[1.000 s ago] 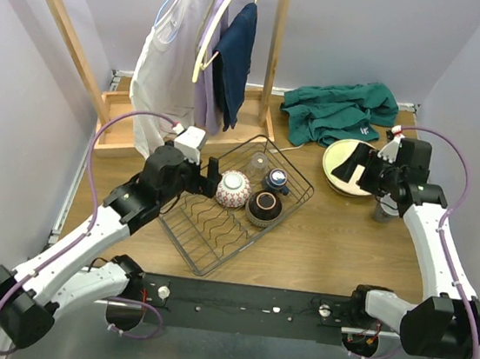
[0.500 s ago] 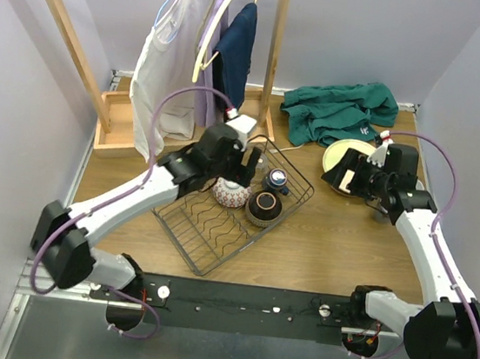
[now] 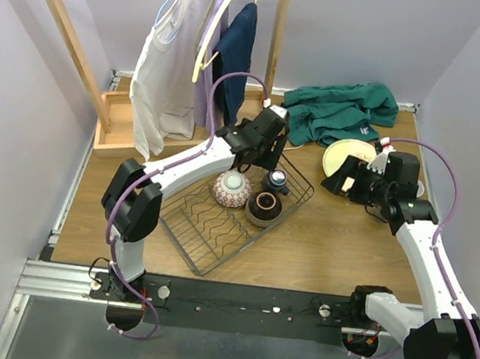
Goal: Unload the mixed dishes from the dish rack
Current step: Pick up the cup from the dish rack.
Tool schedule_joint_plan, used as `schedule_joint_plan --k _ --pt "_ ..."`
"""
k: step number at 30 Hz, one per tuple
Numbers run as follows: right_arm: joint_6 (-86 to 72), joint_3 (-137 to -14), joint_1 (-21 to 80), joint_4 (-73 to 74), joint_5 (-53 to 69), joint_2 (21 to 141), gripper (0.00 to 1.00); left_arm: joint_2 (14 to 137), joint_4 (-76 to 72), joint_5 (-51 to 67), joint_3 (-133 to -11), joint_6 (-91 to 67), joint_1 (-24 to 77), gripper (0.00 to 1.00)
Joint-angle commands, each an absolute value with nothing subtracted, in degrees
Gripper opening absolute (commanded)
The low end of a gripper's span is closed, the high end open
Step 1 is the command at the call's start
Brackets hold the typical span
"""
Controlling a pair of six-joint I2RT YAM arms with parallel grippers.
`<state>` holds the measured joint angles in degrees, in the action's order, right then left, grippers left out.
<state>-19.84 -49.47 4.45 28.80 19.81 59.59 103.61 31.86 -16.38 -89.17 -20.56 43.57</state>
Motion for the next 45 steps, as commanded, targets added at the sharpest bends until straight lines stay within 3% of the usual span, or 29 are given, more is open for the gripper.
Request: schedule_joint_plan --k 1,6,21,30,36,45 --pt "-18.4 -48.0 4.7 31.0 20.6 57.9 1.0 108.0 36.5 -19.6 -94.2 -23.0 43.7 0.85" --pt "-16.9 -47.8 4.7 32.3 20.8 57.5 1.0 112.6 36.6 -20.0 -96.9 -23.0 43.7 0.77" --pt "-17.1 -45.9 4.8 31.1 23.3 57.2 1.0 119.4 36.2 -20.2 -99.1 -25.8 43.0 0.7" --pt "-17.1 -46.1 4.7 30.9 23.3 57.7 1.0 115.5 36.6 -17.8 -97.9 -25.6 42.9 0.37" --pt "-17.2 -46.2 4.8 30.1 24.5 58.0 1.0 109.9 36.9 -17.3 -96.4 -24.8 42.9 0.21" --pt "-19.8 -46.9 4.7 24.6 30.8 59.0 1.0 98.0 36.1 -17.6 -91.0 -25.6 41.9 0.17"
